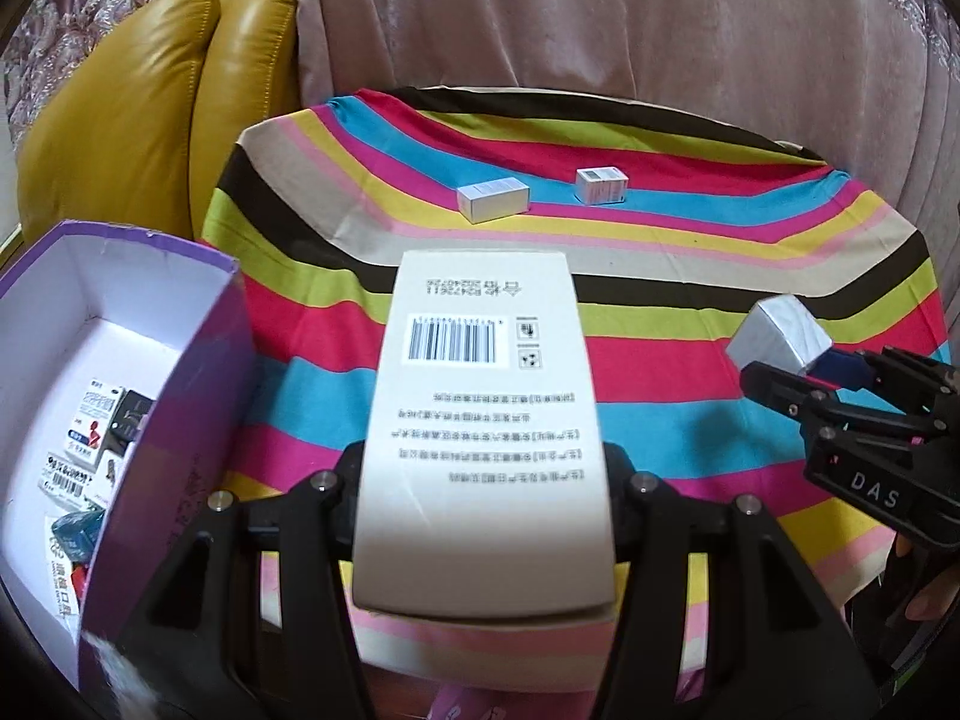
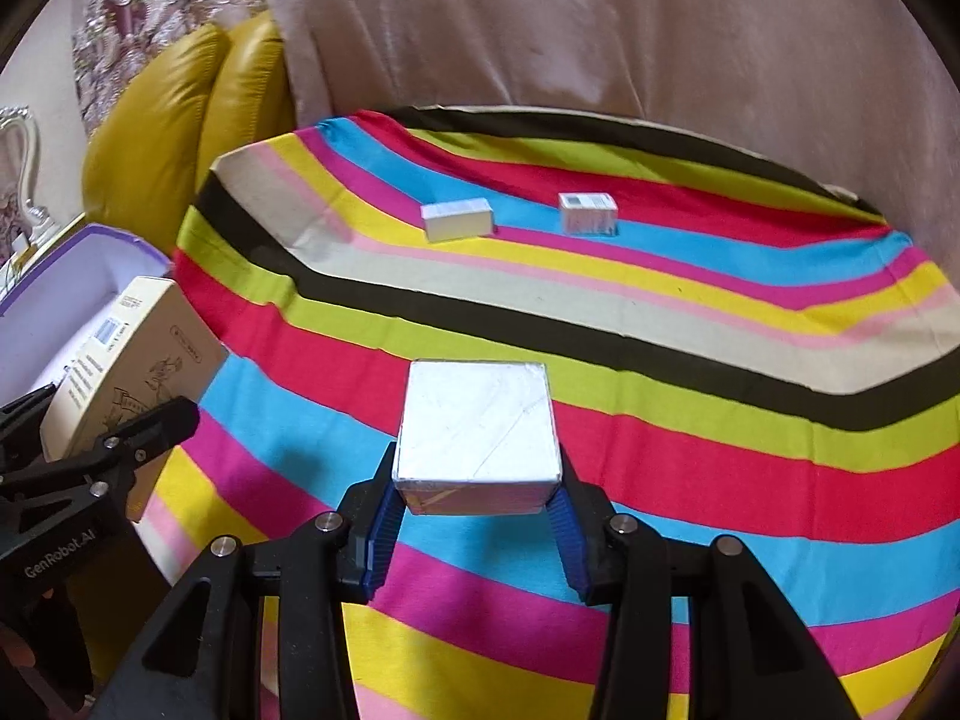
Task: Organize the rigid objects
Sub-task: 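Lift both held boxes and carry them toward the storage box, then lower both boxes into the storage box and open both tools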
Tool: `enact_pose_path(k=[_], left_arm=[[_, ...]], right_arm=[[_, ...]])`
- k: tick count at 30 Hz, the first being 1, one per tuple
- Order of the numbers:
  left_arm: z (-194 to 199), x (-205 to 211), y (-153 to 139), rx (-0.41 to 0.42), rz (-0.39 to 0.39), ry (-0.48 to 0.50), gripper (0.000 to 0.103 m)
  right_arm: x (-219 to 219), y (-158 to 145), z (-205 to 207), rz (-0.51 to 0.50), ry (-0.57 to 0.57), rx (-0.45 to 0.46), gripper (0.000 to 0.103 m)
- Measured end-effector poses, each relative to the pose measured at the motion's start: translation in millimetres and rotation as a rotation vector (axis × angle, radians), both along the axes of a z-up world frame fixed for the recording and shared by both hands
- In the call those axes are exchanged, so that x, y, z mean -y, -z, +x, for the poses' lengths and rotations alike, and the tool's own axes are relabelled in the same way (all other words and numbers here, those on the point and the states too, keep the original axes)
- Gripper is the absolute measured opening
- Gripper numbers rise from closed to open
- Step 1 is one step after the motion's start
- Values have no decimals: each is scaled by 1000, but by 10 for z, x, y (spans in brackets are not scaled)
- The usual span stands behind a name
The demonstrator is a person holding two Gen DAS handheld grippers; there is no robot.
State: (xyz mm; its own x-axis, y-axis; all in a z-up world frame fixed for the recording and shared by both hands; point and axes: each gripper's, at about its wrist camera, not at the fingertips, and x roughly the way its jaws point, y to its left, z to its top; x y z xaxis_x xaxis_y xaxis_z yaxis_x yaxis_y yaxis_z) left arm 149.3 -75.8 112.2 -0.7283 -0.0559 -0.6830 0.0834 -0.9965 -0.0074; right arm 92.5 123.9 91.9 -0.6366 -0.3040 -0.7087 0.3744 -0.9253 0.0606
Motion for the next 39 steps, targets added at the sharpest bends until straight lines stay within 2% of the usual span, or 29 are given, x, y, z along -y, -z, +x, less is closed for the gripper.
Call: enact_pose_path(k=[5, 9, 13, 18, 22, 28, 32, 34, 39], left_arm=[[148, 71, -106, -35, 9, 6, 56], [302, 195, -288, -96, 8, -19, 56], [476, 487, -505, -131, 32, -91, 56], [733, 899, -714, -158, 45, -201, 56], [987, 1176, -843, -175, 12, -289, 56], [1256, 1568, -854, -171, -5, -391, 56], [1384, 1889, -813, -155, 22, -481, 56], [1437, 2043, -802, -155, 43, -513, 56], [1494, 2209, -822, -163, 32, -557, 56]], right_arm=[[164, -147, 114, 21, -27, -29, 46], [331, -284, 207, 36, -47, -49, 46], [634, -477, 336, 31, -112, -86, 46], [1221, -704, 557, 43, -269, -144, 46], [1645, -804, 654, 15, -377, -138, 46], [2287, -904, 867, 18, -535, -154, 45], [2709, -919, 1015, 42, -635, -172, 45], [2865, -928, 1084, 51, -670, -183, 45], [3208, -938, 1191, 80, -744, -222, 45]])
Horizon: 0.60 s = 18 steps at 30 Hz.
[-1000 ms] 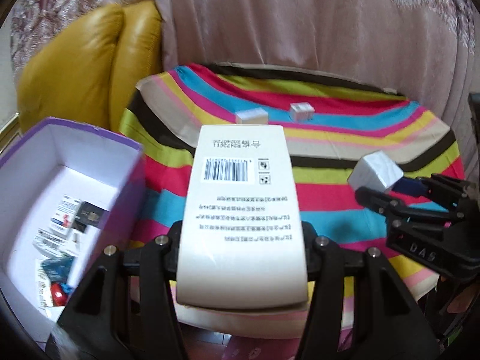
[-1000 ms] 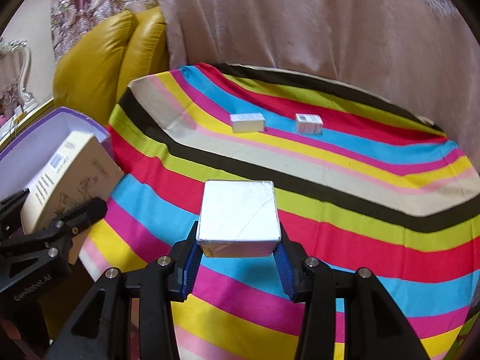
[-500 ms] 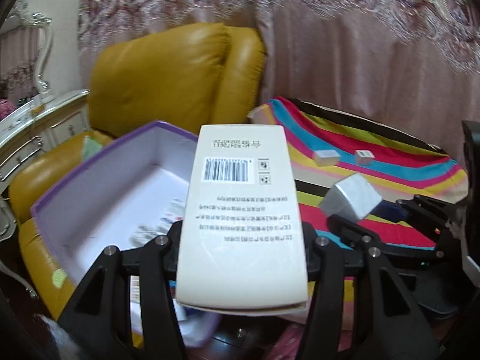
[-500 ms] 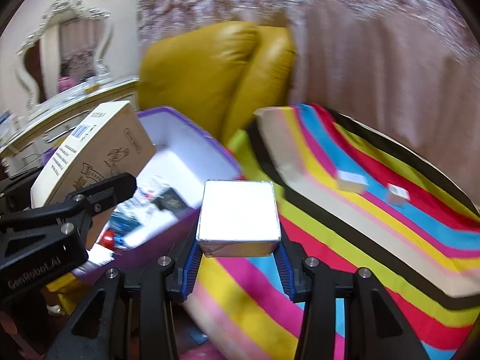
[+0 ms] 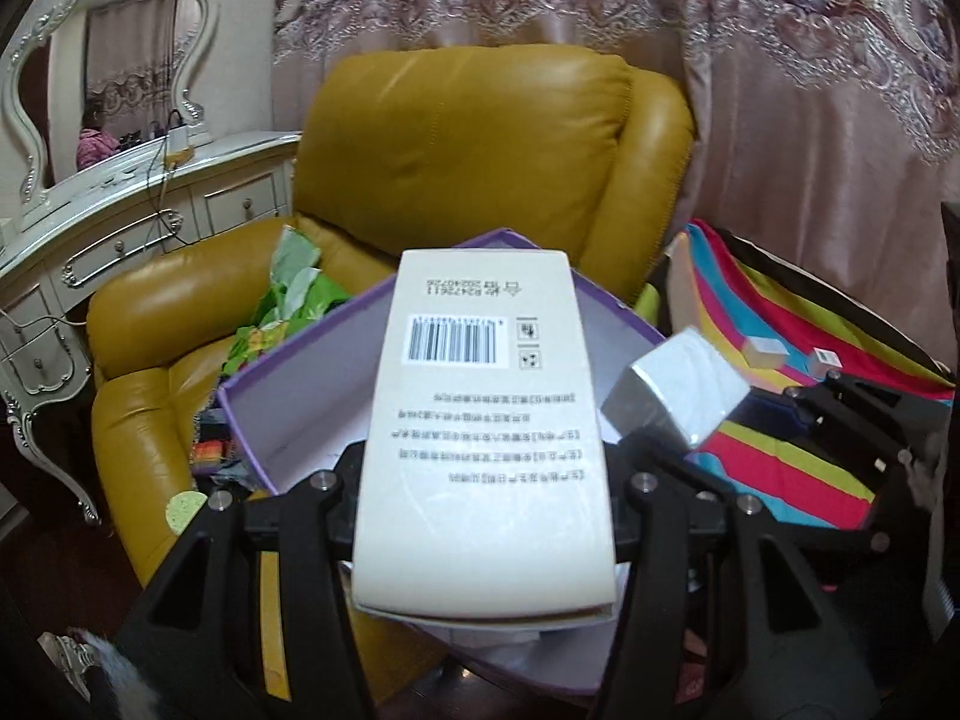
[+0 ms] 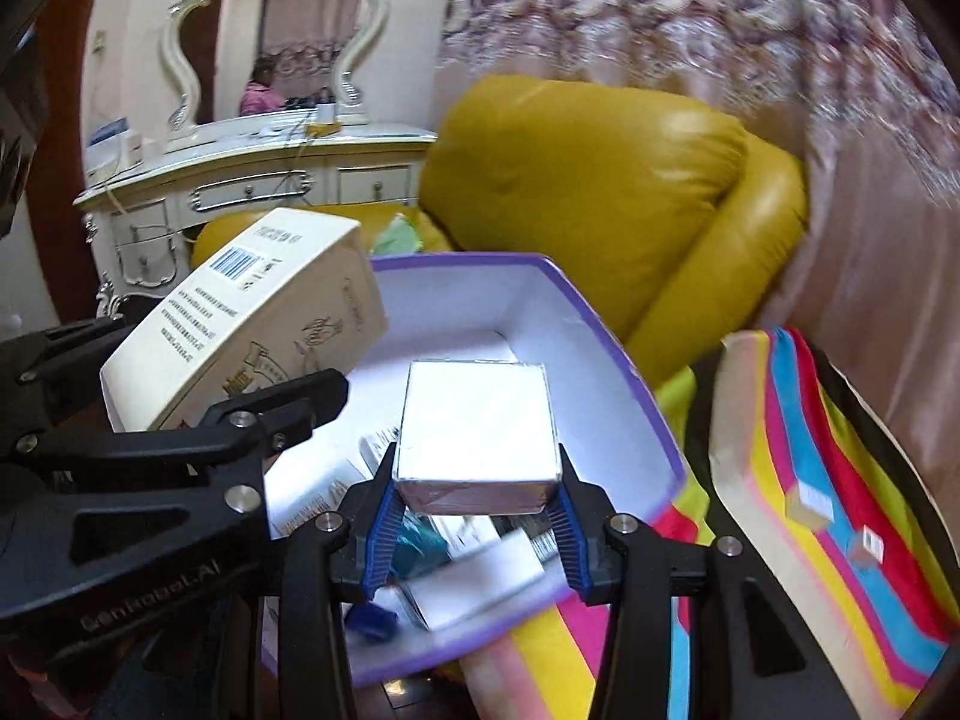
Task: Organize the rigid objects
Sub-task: 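Lower both boxes into the storage box and open both tools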
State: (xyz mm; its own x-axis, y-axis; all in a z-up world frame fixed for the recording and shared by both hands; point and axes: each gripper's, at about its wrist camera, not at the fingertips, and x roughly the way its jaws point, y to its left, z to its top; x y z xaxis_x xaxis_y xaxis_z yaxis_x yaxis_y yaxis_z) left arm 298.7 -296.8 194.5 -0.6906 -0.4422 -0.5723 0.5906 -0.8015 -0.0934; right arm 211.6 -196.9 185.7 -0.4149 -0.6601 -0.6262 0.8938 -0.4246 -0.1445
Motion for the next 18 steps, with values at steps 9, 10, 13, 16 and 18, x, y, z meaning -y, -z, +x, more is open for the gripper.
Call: enact_pose_path(k=[9, 10, 13, 16, 18], left_arm=[[7, 267, -90, -6, -21, -95, 95], [23, 287, -103, -7, -44, -139, 96], [14, 305, -111, 2, -43, -157, 96], [3, 229, -90, -13, -3, -130, 96], [-10, 100, -100, -55, 15, -96, 96]], right_arm=[[329, 218, -249, -29, -38, 184, 54], [325, 245, -280, -31, -36, 200, 60], [212, 308, -368, -60, -18, 232, 63], [-9, 342, -529, -109, 23, 279, 64], [-208, 379, -646, -134, 60, 290, 66]])
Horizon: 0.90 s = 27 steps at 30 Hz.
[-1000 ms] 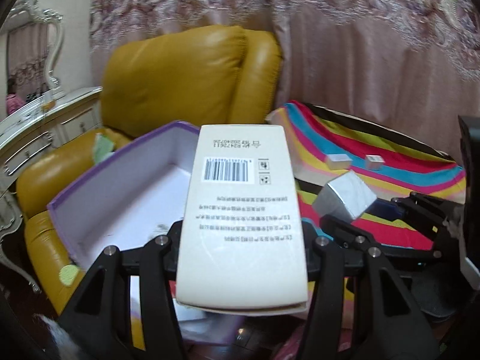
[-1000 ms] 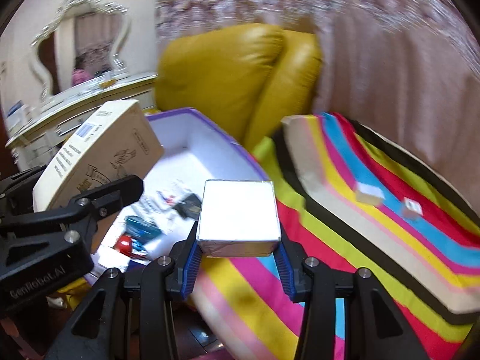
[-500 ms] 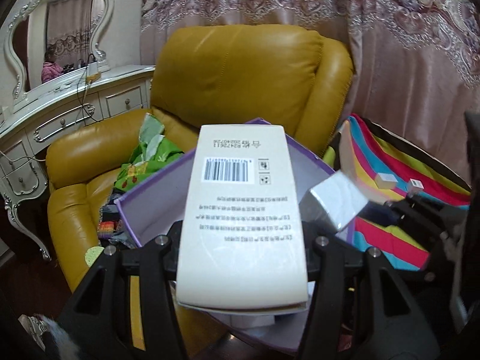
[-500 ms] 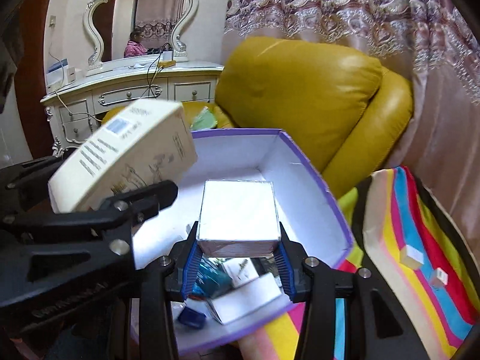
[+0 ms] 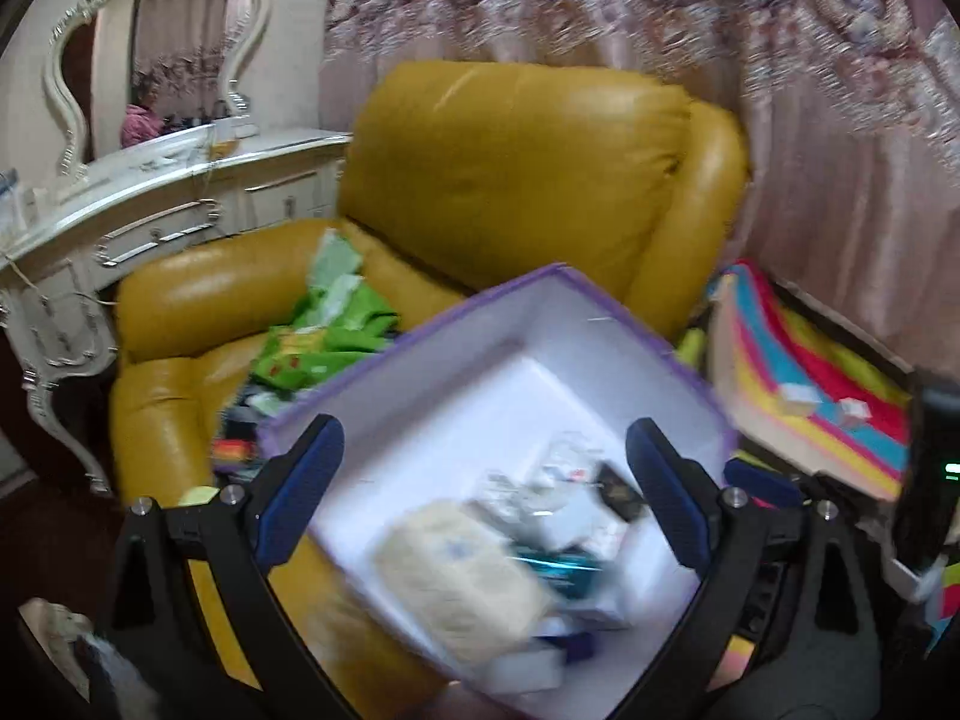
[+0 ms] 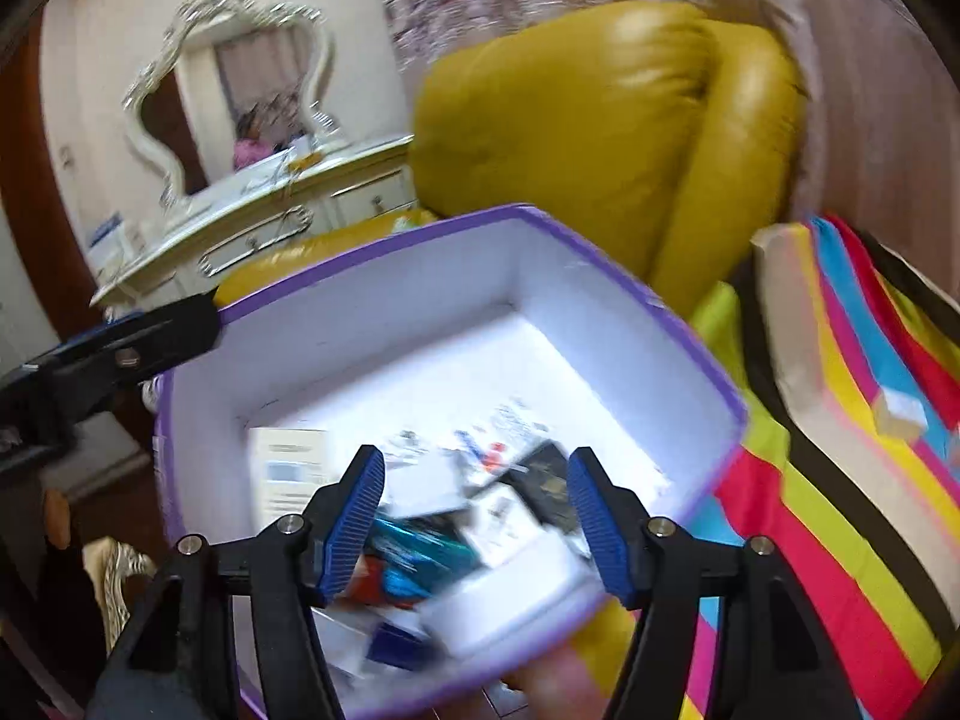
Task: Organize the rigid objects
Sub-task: 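Lower both boxes into the storage box and open both tools, then move both open tools back over the striped table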
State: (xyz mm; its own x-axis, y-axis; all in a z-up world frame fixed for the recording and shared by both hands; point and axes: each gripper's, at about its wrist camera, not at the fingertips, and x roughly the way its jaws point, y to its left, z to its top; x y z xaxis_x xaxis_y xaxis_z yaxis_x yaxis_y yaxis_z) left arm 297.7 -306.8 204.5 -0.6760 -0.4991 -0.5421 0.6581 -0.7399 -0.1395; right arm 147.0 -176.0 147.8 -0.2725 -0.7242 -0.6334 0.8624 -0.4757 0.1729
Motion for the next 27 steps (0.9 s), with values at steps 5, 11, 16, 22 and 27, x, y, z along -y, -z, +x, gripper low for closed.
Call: enact_pose_path(k=[5, 11, 16, 22, 27], left_arm=[[-270, -642, -47, -57, -40, 181, 96], [-976, -1652, 130, 2, -81, 468, 102], [-1912, -2123, 632, 117, -54, 581, 102], [-3372, -2234, 1199, 248, -78, 643, 102], [-4530, -2256, 1659, 416, -117, 707, 101]], right_arm=[[-682, 172, -481, -24, 146, 63, 66], [-1792, 559, -1262, 3, 437, 152, 67], [-2685, 873, -1877, 61, 635, 206, 67], [-3265, 1135, -2199, 61, 731, 275, 67], [-3355, 1224, -2288, 54, 700, 285, 67]])
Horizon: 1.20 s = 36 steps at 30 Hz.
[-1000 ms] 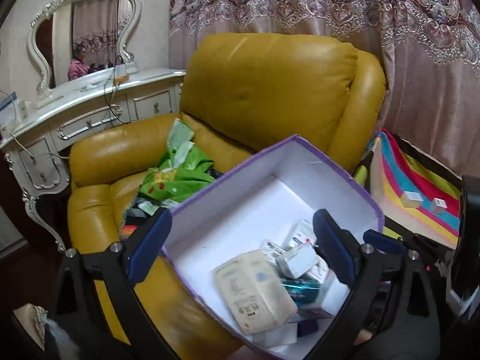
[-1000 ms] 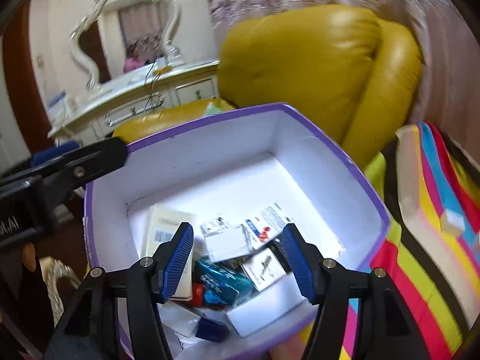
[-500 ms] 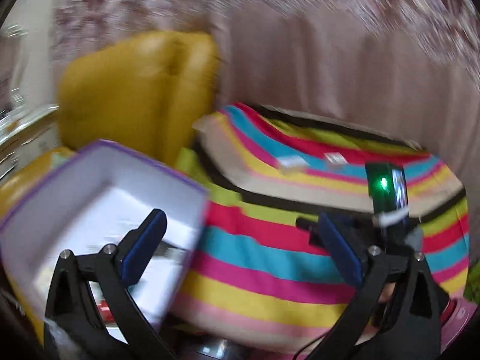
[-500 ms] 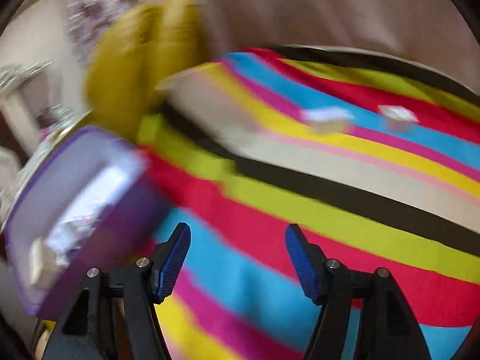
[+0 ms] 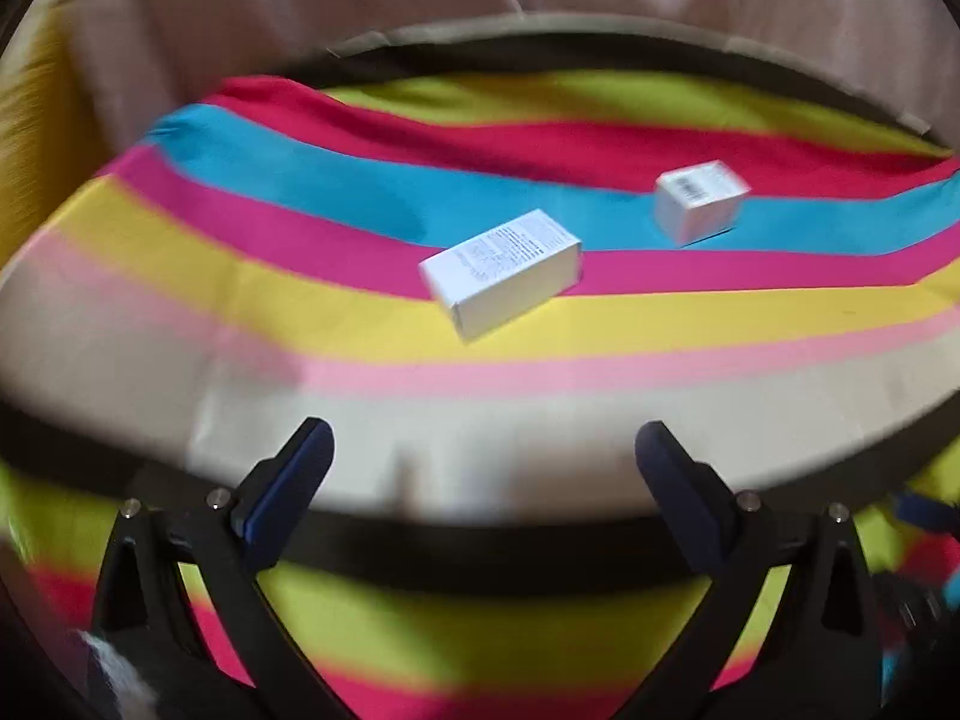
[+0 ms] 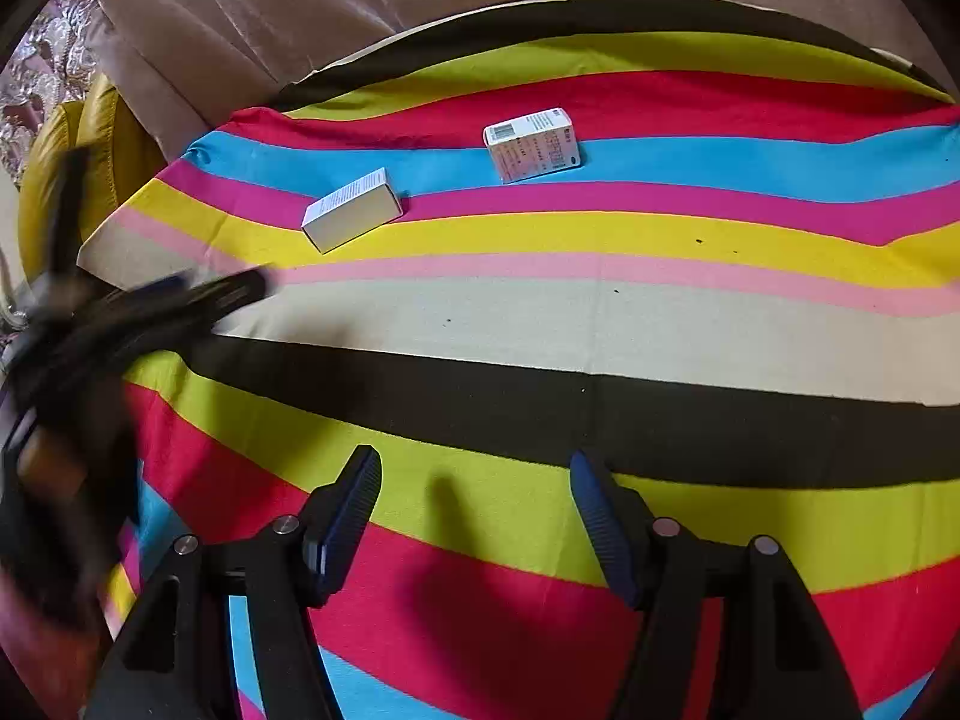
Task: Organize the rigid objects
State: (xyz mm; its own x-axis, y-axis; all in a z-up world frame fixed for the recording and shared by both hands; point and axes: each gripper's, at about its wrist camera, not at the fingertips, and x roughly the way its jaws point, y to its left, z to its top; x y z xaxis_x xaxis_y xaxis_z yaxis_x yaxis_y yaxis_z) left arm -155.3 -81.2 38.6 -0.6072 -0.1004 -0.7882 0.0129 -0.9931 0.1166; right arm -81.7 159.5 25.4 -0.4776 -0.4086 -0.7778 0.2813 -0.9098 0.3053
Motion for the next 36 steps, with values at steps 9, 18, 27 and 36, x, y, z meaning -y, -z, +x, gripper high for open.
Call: enact_pose_path(k=[9, 18, 27, 36], left_arm=[[-1147, 21, 330, 120, -84, 173, 102], [-311, 26, 132, 13, 126, -19, 46], [879, 51, 161, -75, 156, -221, 47], [975, 178, 240, -71, 278, -233, 49]], right_arm=[[-143, -7, -225, -98, -18, 4, 67], [-65, -76, -820, -10, 2, -40, 67], [316, -26, -1951, -103, 313, 36, 67], [491, 148, -2712, -52, 694, 187, 75]])
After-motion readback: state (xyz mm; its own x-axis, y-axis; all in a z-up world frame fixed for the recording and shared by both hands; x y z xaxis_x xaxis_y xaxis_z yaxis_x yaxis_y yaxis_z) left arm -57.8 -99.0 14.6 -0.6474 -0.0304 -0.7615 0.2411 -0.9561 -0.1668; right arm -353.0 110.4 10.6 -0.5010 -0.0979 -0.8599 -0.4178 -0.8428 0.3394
